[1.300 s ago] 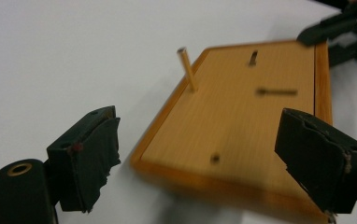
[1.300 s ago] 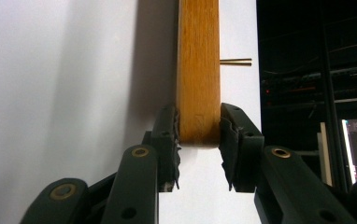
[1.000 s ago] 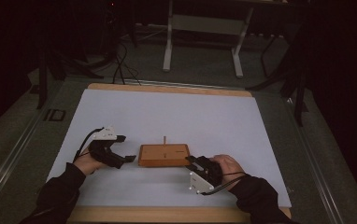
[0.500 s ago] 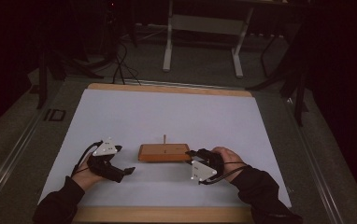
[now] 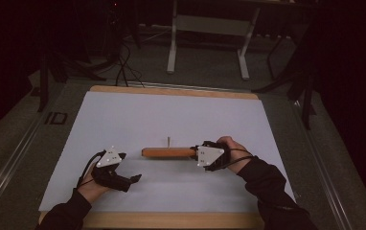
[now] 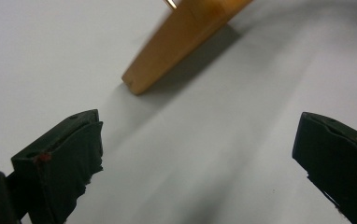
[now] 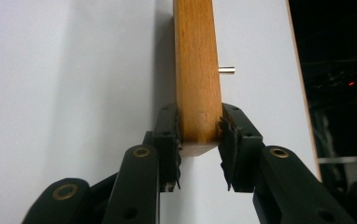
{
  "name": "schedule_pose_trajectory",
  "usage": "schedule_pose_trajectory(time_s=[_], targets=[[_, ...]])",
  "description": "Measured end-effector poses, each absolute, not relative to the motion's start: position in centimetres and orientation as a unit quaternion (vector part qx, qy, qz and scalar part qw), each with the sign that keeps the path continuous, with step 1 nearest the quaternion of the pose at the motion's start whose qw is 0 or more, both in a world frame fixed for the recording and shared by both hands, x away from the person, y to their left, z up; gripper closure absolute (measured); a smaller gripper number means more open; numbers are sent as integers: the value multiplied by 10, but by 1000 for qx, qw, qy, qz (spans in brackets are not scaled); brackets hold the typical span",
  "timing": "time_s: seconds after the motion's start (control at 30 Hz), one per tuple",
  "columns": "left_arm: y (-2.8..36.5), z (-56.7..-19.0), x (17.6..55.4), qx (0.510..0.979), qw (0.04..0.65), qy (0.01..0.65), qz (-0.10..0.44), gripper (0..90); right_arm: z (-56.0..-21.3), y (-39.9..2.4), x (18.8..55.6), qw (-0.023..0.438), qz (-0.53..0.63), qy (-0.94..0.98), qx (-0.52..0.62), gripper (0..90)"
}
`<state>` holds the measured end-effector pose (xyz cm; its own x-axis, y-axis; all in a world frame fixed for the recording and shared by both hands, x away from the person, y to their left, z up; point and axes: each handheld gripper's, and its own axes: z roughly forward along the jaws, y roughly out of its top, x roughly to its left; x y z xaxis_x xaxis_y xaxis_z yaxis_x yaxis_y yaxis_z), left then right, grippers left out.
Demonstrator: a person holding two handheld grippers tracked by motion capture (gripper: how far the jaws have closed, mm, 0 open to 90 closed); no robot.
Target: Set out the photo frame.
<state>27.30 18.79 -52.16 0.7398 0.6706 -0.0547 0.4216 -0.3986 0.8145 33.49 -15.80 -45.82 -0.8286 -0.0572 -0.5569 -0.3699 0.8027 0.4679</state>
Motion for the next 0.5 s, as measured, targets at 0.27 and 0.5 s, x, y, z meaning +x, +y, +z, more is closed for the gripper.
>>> schedule_pose_trajectory(time_s=[0.27,0.5], targets=[[184,-527,274,829,433,326,137,22,-449,-157,357,224,310,920,-82,690],[183,-529,273,829,431,324,147,22,-442,-154,381,187,318,929,-36,675]])
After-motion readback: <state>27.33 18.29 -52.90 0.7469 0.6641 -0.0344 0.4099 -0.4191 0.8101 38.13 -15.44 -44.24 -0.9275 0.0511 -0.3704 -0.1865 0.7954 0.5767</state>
